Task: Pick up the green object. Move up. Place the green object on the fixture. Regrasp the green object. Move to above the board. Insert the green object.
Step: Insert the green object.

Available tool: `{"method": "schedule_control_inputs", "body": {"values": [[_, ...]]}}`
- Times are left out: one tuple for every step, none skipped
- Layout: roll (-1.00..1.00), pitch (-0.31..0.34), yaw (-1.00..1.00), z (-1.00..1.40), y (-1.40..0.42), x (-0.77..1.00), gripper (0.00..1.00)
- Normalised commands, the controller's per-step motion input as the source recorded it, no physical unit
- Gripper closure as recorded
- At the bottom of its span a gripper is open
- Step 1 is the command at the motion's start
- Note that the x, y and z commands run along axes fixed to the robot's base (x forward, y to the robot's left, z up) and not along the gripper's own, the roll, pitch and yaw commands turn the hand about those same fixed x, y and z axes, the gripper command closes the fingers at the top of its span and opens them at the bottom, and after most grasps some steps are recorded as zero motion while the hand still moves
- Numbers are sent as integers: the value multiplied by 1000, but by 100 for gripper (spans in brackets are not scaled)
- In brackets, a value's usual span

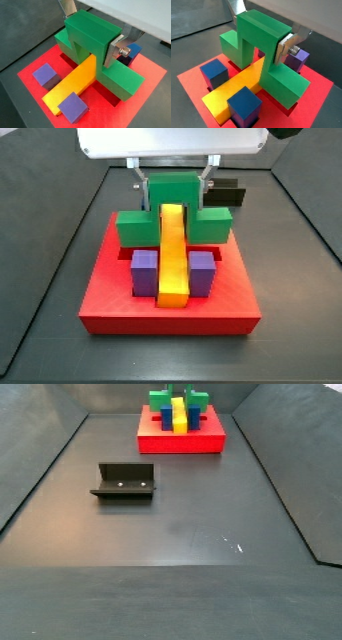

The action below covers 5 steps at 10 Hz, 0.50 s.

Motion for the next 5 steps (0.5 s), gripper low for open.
{"method": "schedule_control_inputs", "body": {"values": [[-3,0,-11,-200,0,0,100],[0,0,0,-291,0,14,100],[0,53,-26,-374,-23,123,100],[3,94,-74,-297,0,157,100],[54,130,-143,-274,0,140,100]]}}
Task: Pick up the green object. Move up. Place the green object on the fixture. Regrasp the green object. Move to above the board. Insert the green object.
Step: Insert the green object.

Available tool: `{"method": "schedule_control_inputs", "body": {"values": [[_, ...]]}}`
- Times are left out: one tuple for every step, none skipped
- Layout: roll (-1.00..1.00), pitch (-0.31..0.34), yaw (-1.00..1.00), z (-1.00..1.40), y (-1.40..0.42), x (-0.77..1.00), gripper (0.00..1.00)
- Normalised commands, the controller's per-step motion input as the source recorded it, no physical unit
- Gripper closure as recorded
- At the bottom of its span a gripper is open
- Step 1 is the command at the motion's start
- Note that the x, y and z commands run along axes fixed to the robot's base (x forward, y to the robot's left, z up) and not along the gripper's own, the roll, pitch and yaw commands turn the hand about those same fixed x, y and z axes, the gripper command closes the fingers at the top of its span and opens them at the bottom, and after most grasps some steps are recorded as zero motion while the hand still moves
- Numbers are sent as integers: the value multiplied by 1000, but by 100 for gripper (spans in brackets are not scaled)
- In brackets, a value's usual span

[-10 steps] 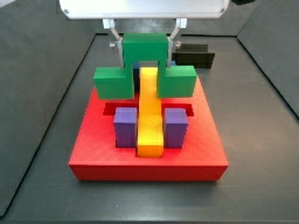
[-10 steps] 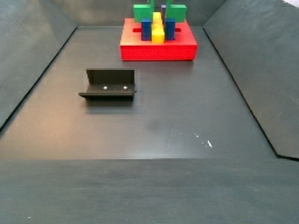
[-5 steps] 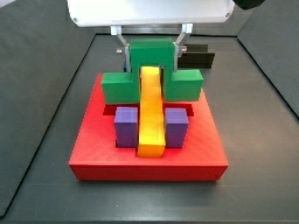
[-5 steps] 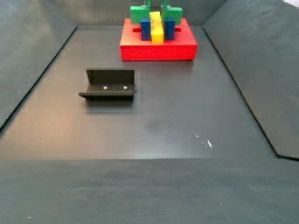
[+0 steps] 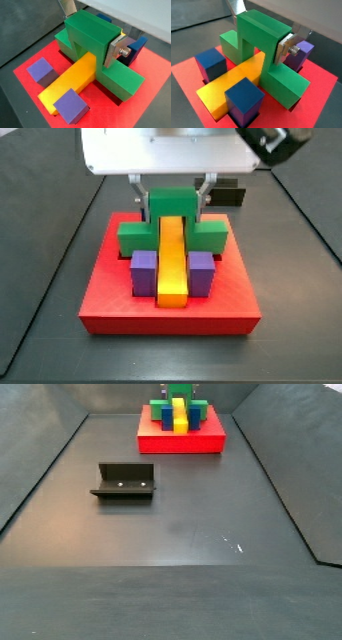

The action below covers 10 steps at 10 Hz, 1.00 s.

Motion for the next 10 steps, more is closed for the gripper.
{"method": "schedule_control_inputs", "body": {"values": [[60,114,-160,-183,-74,103,100],[0,44,-169,-71,-54,0,100],[0,13,-169,-14,-46,-31,100],[24,23,-123,-46,-71,-34,100],[0,57,-77,-89,0,11,100],[13,84,-63,-183,0,0,100],[101,131,-14,-211,0,0,100],[101,126,0,-106,0,0,100],[0,67,-160,-354,0,334,100],[0,0,-166,-800,0,254,100]]}}
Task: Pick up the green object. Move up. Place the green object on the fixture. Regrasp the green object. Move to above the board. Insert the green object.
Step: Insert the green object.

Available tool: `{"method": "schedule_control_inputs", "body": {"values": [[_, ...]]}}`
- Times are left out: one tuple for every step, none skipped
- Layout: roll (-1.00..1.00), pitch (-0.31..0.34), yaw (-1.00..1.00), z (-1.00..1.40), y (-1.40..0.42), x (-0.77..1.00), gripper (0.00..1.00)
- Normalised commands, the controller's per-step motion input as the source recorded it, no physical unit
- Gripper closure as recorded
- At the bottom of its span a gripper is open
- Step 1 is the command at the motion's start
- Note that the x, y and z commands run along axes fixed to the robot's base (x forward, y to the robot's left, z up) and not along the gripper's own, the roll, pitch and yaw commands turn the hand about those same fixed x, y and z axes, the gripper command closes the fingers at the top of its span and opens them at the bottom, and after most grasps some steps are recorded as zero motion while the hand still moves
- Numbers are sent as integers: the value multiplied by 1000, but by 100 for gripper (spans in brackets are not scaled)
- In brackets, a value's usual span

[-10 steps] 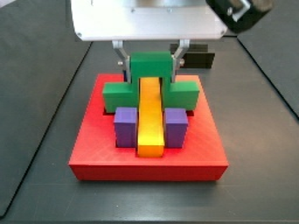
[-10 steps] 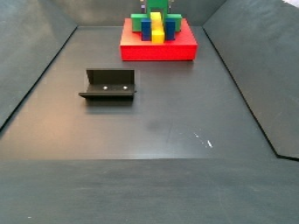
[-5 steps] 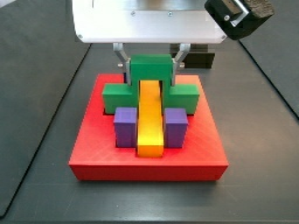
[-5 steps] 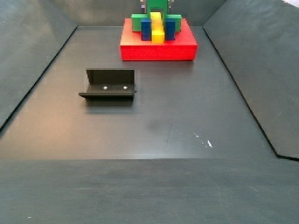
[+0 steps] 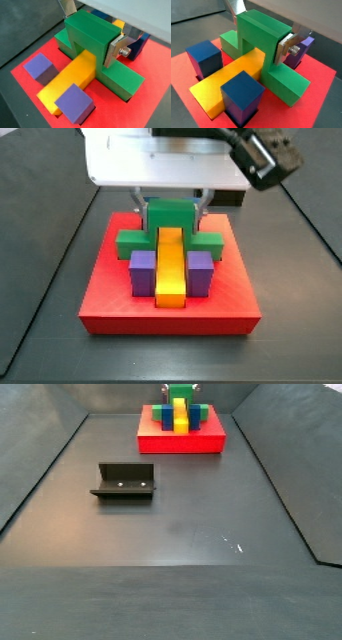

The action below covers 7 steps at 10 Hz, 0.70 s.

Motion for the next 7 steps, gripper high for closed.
{"method": "schedule_control_inputs", "body": {"values": [[-21,-19,-100,-1000,3,263,100],[0,-10,-89,-1000,20,266,100],[0,-7,-69,-1000,6,291,100],[0,-34,-114,-1000,0,243,100],[-19,-51,-134,-866,0,66,100],[0,20,0,0,0,0,100],[0,0,0,0,0,0,100]]}}
